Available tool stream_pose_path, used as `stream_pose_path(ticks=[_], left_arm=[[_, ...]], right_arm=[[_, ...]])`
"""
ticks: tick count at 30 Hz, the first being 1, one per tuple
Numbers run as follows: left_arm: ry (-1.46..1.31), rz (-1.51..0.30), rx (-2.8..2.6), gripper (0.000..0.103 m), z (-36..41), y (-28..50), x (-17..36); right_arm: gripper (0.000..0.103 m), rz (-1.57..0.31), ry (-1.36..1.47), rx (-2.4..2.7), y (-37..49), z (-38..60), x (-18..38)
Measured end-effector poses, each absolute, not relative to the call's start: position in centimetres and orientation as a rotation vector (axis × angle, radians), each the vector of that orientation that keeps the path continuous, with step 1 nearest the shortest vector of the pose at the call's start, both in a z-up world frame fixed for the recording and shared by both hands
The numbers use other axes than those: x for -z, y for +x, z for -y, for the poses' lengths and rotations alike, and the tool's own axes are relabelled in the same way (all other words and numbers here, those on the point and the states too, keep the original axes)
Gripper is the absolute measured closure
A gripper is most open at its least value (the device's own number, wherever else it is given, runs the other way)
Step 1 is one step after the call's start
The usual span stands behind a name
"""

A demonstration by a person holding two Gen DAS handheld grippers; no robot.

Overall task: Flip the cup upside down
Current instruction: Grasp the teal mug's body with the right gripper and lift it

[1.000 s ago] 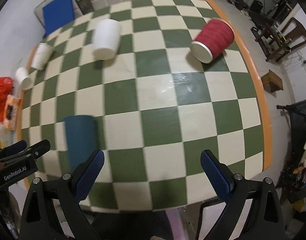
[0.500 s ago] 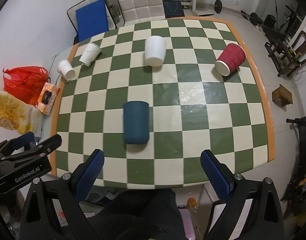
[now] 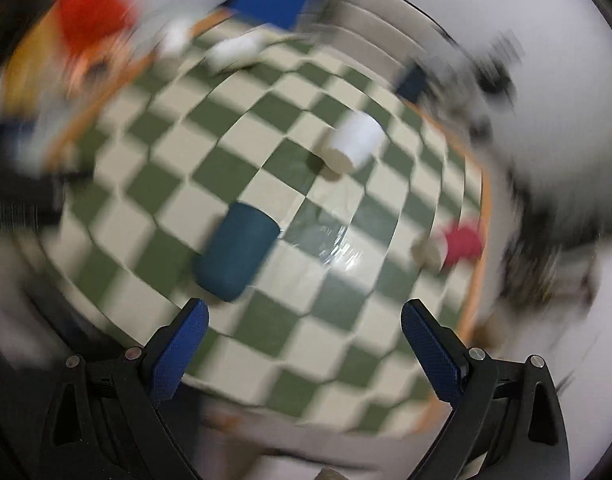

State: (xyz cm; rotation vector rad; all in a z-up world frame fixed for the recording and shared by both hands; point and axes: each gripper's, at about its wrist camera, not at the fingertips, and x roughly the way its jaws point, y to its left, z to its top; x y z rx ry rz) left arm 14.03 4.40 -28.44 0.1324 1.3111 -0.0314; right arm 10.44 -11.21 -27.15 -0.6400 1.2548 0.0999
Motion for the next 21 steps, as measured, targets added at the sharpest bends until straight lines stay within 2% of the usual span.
stream_pose_path(ticks=[7,10,15,21], left_arm=[[0.084,-1.424,-0.023,0.002,-5.3,15.5,33.9],[0.062,-1.467,-0.039,0.002,-5.6,15.7,35.8],[0.057,-1.521,-0.057,0.001,-5.7,16.1,38.5],[0.051,-1.573,-0.043,0.001,-5.5,16.3,40.8]], right_arm=[[0.004,-1.06,-1.549,-0.45,8.5,6.2,36.0],[0.004,-0.892,-1.867,-0.632,6.5,5.9,39.9],[0.004,-0.709,-2.186,-0.868,4.8,6.9,44.7],[0.004,-0.491,-2.418,-1.051,3.3,8.7,47.8]])
